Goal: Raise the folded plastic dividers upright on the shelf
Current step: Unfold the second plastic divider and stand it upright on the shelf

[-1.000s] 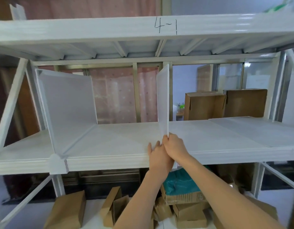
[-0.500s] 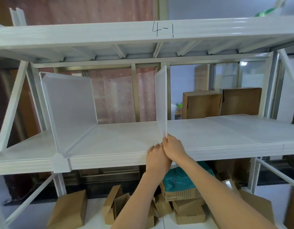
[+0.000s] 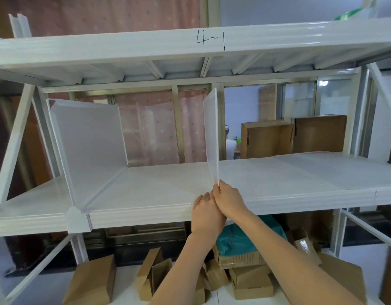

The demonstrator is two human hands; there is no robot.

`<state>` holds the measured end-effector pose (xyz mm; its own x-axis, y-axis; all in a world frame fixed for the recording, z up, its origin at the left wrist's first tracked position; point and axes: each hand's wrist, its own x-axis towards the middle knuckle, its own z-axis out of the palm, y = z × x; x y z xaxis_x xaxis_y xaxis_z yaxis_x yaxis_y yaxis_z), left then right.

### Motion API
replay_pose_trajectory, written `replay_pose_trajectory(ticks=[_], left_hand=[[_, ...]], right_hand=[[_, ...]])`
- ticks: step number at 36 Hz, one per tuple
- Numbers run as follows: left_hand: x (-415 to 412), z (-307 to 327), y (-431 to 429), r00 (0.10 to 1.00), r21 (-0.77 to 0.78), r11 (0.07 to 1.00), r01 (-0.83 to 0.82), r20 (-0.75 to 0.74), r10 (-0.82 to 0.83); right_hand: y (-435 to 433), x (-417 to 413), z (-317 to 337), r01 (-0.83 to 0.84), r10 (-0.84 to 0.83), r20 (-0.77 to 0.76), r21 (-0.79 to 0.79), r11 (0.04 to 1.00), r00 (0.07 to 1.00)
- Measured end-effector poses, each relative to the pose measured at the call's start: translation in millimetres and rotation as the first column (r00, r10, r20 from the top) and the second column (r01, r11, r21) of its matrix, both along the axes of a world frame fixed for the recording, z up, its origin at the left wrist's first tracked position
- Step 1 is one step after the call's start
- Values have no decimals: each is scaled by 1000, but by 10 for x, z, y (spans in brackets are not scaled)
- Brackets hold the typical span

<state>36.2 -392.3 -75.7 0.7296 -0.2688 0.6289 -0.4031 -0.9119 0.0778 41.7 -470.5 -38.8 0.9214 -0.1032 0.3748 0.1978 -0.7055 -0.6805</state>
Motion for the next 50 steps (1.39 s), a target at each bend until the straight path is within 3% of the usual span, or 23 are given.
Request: replay_pose_trajectory(ticks=[6,12,18,30,36,39,44,50], left_hand=[[-38,-62,5,998,49,997,-54,29,52],[-242,11,-18,997,33,997,-71,-35,72],[-393,234,-140,970,-134,980,-147,-216,116],[-323,-139,-658,966,-523,815,-249,-193,171],[-600,66,-932,994,-666,745,-51,-103,-24],[-633,213,-1065,991,-649,761,8,-98,-94],[-632,404,-1301,986,-492,868,67,-100,-133],[-494,342,-1774,968,-415,894,166,-105,-229]], right_hand=[[-4,-72,-60,-10,11,5,-36,999,1000],[-91,-229,-118,-70,73,38,-84,994,997],[-143,-298,17,-158,160,-23,75,985,987],[-494,-492,77,-329,342,-98,134,935,934],[-676,-513,59,-320,341,-46,251,914,939],[-851,-506,142,-272,290,-22,286,919,957],[-1194,-536,221,-151,160,1,322,935,987],[-1704,-588,185,28,-27,-6,288,957,1000]])
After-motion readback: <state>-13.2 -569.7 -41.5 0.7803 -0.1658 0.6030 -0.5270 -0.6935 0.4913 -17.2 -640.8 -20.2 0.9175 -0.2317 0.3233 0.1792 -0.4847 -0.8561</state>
